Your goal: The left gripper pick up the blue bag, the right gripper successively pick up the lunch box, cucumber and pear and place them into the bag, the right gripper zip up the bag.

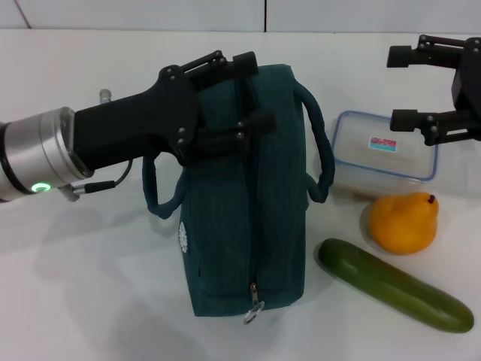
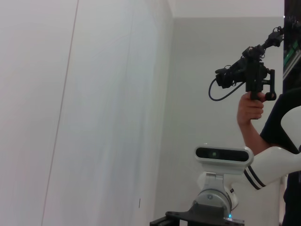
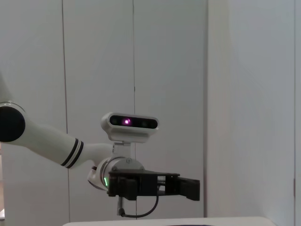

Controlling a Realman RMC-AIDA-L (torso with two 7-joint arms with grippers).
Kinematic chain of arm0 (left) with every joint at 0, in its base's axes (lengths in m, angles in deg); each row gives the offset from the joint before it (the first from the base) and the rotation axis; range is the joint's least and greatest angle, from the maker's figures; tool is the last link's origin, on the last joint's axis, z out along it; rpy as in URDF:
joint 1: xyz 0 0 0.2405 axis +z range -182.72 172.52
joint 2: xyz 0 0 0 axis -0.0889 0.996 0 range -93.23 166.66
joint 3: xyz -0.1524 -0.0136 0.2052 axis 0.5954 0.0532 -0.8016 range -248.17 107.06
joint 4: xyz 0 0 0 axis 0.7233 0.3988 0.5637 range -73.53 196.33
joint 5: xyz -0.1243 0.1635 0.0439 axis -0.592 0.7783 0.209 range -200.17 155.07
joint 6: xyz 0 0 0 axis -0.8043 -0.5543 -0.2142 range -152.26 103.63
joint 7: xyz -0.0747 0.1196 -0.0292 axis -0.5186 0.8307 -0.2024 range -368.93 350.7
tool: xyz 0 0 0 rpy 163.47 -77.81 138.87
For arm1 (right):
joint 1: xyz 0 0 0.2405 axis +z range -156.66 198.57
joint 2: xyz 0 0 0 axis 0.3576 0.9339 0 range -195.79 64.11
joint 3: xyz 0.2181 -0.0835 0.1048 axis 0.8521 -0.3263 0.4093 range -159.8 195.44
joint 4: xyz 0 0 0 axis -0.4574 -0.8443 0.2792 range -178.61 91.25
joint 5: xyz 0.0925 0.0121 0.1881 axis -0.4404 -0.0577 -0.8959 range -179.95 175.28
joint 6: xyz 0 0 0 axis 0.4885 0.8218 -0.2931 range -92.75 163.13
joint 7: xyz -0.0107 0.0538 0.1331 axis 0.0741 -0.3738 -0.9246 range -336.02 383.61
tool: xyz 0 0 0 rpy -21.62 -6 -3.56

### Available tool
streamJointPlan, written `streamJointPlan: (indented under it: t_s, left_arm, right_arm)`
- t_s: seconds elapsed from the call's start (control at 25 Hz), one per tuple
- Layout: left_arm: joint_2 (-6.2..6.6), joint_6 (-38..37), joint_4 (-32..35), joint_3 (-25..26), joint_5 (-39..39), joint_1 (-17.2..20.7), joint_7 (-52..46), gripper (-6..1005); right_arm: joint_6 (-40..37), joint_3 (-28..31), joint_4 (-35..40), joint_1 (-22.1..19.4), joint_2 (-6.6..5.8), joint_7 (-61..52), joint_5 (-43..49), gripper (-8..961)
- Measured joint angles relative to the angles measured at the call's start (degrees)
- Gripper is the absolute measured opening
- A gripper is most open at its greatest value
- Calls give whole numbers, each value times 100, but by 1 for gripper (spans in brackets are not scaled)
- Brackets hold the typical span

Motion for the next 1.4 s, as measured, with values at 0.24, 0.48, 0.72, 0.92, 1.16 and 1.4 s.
streamJointPlan:
  t_s: [0.24, 0.48, 0.72, 0.92, 1.16, 1.4]
  left_arm:
    - [-9, 0, -7, 0, 4, 49, 4, 848]
    - [-9, 0, -9, 0, 11, 65, 2, 848]
    - [109, 177, 672, 1, 124, 66, -933, 848]
    - [141, 683, 1497, 77, 409, 67, -2152, 847]
    - [92, 899, 2967, 188, 1213, 175, -4042, 847]
    - [3, 881, 4134, 211, 1646, 712, -4755, 848]
  right_arm:
    - [0, 0, 41, 0, 14, -10, -2, 867]
    - [-1, 71, 47, -63, 49, -28, -30, 865]
    - [-4, 140, 45, -90, 73, -40, -18, 864]
    - [-5, 141, 45, -90, 94, -47, -17, 863]
    - [-5, 140, 48, -90, 97, -97, -34, 861]
    - [-4, 316, 39, -85, 7, -330, -18, 860]
